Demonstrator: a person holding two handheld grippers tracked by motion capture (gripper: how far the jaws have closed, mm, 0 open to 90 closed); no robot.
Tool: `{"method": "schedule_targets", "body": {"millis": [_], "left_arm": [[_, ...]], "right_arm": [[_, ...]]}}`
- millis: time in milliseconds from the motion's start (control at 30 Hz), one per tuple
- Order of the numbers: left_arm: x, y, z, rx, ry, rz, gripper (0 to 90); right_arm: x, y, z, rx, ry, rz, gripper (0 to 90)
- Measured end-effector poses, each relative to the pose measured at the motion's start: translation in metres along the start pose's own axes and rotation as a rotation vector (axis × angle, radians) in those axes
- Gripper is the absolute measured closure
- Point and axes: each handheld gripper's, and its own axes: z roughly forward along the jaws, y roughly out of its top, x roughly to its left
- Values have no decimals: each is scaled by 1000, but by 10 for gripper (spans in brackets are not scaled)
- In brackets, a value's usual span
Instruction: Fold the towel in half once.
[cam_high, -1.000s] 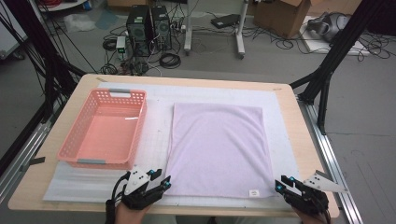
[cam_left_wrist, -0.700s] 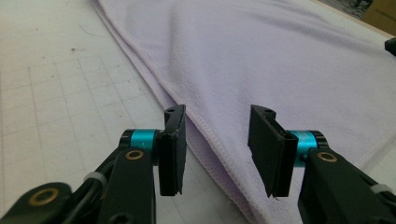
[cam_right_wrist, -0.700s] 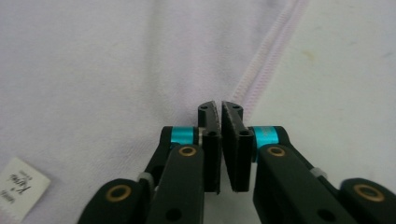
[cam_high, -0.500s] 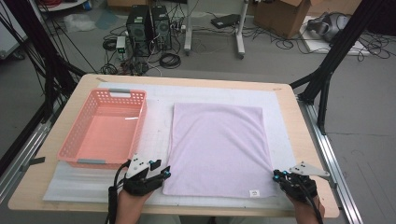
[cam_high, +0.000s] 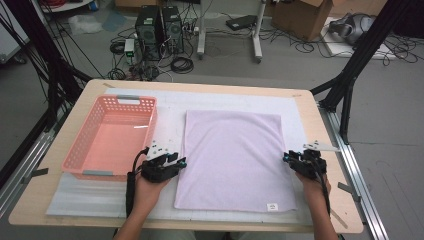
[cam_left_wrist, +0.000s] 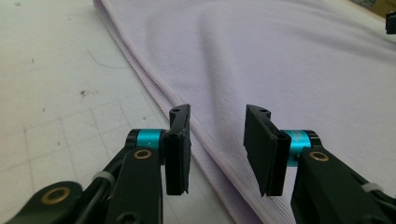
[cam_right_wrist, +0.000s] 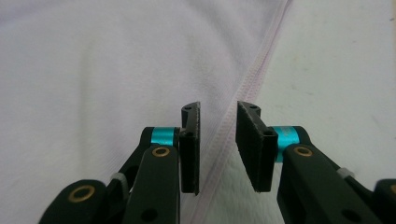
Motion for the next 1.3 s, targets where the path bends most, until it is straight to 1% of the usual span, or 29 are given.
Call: {"method": "schedule_targets", "body": {"millis": [33,67,100,167,200,233,267,300,333,367,400,467,533,567,600,633,667,800,833,867,933,967,1000,1033,1100,1133,1167,1267,1300], "left_arm": [[1,2,4,3,5,-1,624],[1,4,7,4,10,-2,626],[1,5,9,5,10,-1,630],[1,8,14,-1,10,-10,631],[1,9,15,0,11,-12,631],[2,10,17,-6,14,-17,630],[4,10,18,-14,20,-28,630],[6,10,20,-16,28,-52,629],[8,9,22,-15,34,-64,629],[11,8,24,-1,41,-68,630],[12,8,25,2,43,-76,631],[14,7,28,6,47,-75,644],[17,7,31,9,57,-98,659],[17,7,31,9,59,-101,666],[18,9,32,20,54,-92,668],[17,11,34,33,62,-69,668],[17,14,35,34,60,-60,667],[18,24,43,31,66,-51,650],[19,26,47,45,67,-47,645],[18,28,50,55,65,-35,638],[15,29,57,70,71,12,640],[14,29,59,81,74,33,674],[13,29,63,109,84,59,688],[10,28,66,104,97,90,692],[10,28,66,101,121,119,764],[11,28,65,101,127,124,828],[12,28,65,96,133,106,865],[16,29,62,86,175,74,878],[18,29,62,86,189,56,879]], "right_arm": [[0,1,5,22,-2,-7,788],[-1,1,9,40,-7,-30,843],[-2,2,9,40,-15,-33,864],[-2,4,7,49,-90,-36,869],[-5,3,6,49,-103,-24,868],[-6,2,7,50,-94,-6,865],[-7,1,7,37,-87,0,842],[-7,0,6,30,-80,-7,796],[-7,-1,4,19,-63,0,708],[-7,-1,3,12,-49,13,683],[-7,-2,-1,-4,-37,12,673],[-7,-2,-5,-18,-30,14,657],[-8,-3,-7,-28,-24,10,650],[-8,-4,-8,-31,-19,7,650],[-7,-5,-8,-32,-17,3,649],[-7,-5,-9,-32,-16,2,649],[-7,-6,-8,-36,-13,-6,649],[-9,-5,-8,-45,1,-1,647],[-10,-5,-8,-51,9,8,646],[-11,-4,-8,-54,10,2,645],[-11,-3,-7,-51,18,-4,644],[-11,-2,-6,-48,18,-11,644],[-11,-2,-6,-47,18,-15,644],[-11,-1,-5,-48,19,-13,644],[-11,1,-4,-53,21,-20,643],[-11,1,-3,-51,24,-16,643],[-12,1,-2,-50,24,-19,643],[-12,1,1,-43,30,-19,643],[-12,1,1,-43,30,-21,643]]}}
